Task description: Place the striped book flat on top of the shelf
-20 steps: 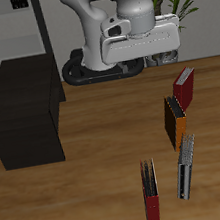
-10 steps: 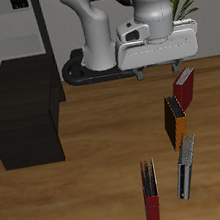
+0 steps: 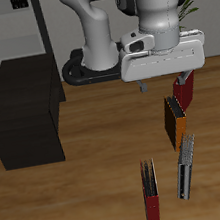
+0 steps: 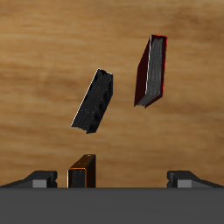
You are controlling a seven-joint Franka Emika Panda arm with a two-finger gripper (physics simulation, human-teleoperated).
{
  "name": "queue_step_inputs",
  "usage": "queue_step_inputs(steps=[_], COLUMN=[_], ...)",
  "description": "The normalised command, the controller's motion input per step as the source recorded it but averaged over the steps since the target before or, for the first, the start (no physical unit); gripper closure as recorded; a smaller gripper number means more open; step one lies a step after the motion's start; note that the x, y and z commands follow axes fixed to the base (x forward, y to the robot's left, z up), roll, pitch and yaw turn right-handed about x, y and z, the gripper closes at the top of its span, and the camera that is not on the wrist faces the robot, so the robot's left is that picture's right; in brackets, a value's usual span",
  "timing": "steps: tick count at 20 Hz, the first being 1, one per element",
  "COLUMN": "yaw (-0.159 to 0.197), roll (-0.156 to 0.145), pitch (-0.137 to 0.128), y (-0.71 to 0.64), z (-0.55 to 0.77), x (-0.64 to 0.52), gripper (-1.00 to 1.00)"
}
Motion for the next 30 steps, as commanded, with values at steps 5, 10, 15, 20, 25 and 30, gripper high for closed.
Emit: queue_step_inputs(steps=[5,10,15,20,25,30], yaw=[-0.004,-0.001,-0.011,-0.025,-0.03,-0.003], roll=[0.014,0.026,0.021,0.0,0.007,0.007], pitch=[-0.025,-0.002,0.002,-0.004,-0.012,-0.004], y=[0.05,0.07,0.12,0.07,0.09,0.07], z=[-0.19,-0.17,-0.22,-0.15,-0.25,-0.29], x=[0.35,0.18,0.16,0.09,0.11,0.08], gripper=[-1.0,-1.0,-1.0,-1.0,-1.0,-1.0])
